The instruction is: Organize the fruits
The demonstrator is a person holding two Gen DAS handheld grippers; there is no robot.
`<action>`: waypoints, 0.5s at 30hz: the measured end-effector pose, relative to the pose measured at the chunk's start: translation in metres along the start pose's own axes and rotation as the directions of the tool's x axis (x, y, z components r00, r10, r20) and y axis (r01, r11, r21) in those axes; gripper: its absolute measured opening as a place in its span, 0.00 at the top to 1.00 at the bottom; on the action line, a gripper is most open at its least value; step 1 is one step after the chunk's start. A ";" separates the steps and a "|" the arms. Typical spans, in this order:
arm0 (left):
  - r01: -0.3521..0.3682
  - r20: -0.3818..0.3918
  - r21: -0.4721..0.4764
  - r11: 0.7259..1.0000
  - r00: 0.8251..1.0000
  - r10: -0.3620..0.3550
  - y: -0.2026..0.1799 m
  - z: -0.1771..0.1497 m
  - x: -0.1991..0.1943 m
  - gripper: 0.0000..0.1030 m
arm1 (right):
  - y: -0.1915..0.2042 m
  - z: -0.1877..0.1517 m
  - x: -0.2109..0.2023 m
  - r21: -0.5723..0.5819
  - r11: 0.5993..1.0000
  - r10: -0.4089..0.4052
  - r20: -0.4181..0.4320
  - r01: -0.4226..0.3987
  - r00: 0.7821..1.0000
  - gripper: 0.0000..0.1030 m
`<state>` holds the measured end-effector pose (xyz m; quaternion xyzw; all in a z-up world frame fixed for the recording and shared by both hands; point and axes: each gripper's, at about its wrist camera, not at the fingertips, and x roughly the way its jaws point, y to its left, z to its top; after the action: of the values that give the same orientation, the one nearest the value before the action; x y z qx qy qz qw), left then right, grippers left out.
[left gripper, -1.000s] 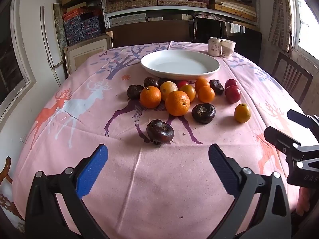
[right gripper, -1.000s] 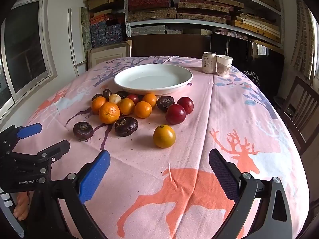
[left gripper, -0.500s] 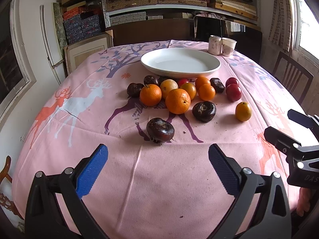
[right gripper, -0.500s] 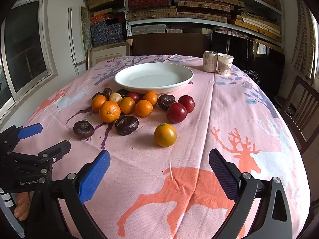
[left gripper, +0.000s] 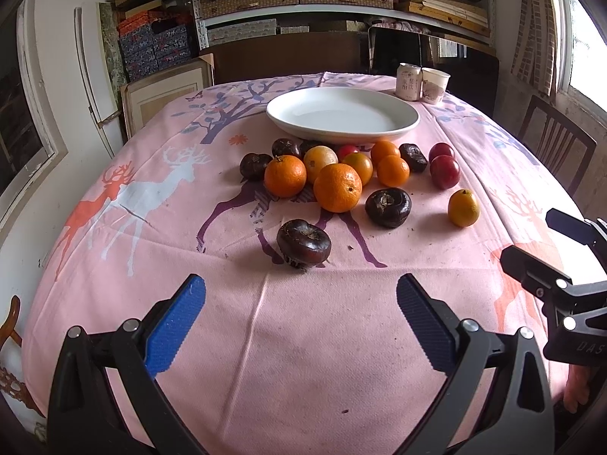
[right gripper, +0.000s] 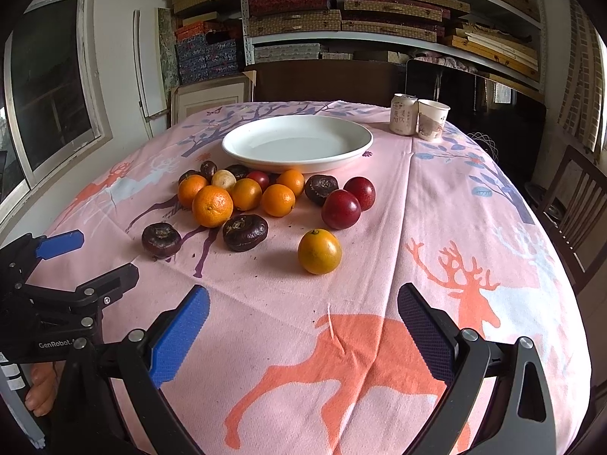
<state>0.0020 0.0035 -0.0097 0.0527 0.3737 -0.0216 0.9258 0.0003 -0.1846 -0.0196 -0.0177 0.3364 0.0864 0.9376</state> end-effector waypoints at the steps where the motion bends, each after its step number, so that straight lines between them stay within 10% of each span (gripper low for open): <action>1: 0.001 -0.001 0.001 1.000 1.000 -0.001 0.000 0.000 0.000 0.04 | 0.000 0.000 0.001 0.000 1.000 -0.001 -0.002 0.001 1.000 0.03; 15: 0.009 -0.022 0.006 1.000 1.000 -0.009 -0.001 -0.002 0.006 0.04 | -0.005 -0.005 0.012 0.005 0.997 0.080 -0.068 -0.080 0.994 0.03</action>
<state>0.0053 0.0025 -0.0154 0.0540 0.3840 -0.0265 0.9214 0.0072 -0.1886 -0.0314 -0.0059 0.3687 0.1227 0.9214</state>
